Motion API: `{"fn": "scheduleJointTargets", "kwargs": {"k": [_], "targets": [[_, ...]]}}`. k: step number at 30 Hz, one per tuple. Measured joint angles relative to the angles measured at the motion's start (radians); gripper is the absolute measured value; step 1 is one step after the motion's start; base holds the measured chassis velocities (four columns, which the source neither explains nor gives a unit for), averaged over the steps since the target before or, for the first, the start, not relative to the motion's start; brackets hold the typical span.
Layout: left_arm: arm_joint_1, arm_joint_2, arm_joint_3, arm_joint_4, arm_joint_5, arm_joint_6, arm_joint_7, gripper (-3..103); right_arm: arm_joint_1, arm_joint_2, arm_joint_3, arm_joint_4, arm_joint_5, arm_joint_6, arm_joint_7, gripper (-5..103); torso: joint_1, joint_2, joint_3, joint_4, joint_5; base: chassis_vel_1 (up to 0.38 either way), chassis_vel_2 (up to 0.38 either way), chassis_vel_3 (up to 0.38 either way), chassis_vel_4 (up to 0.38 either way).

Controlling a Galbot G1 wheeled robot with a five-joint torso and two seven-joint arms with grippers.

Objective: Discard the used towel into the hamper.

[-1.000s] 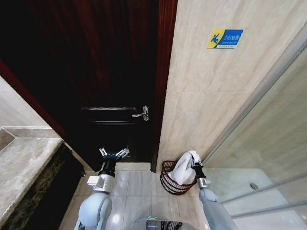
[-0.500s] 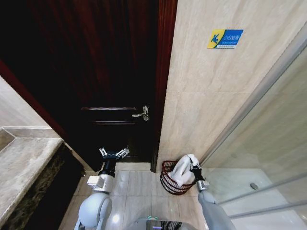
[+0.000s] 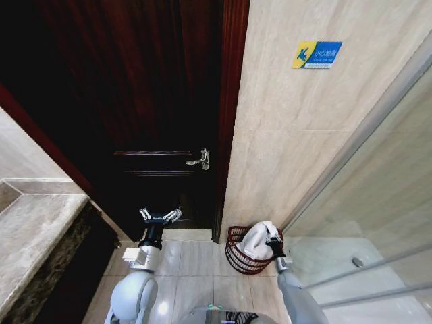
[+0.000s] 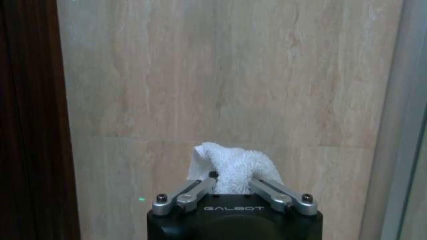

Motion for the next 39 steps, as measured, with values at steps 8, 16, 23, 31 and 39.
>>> {"fn": "scheduleJointTargets", "kwargs": {"k": [8,16,23,31,39], "targets": [[0.000,0.000,0.000,0.000,0.000,0.000,0.000,100,0.005,0.012,0.010,-0.029,-0.034,-0.019,-0.001,5,0.000,0.000,0.000,0.0000,-0.0001,0.000,0.000,0.000,0.000],[0.000,0.000,0.000,0.000,0.000,0.000,0.000,100,0.010,0.016,0.013,-0.062,-0.047,-0.042,-0.001,5,0.000,0.000,0.000,0.0000,0.0000,0.000,0.000,0.000,0.000],[0.000,0.000,0.000,0.000,0.000,0.000,0.000,100,0.010,0.017,0.014,-0.088,-0.030,-0.068,-0.009,5,0.000,0.000,0.000,0.0000,0.0000,0.000,0.000,0.000,0.000],[0.000,0.000,0.000,0.000,0.000,0.000,0.000,100,0.021,0.029,0.032,-0.125,-0.010,-0.096,-0.026,5,0.000,0.000,0.000,0.0000,0.0000,0.000,0.000,0.000,0.000],[0.000,0.000,0.000,0.000,0.000,0.000,0.000,100,0.029,0.031,0.041,-0.155,-0.009,-0.108,-0.041,5,0.000,0.000,0.000,0.0000,0.0000,0.000,0.000,0.000,0.000]]}}
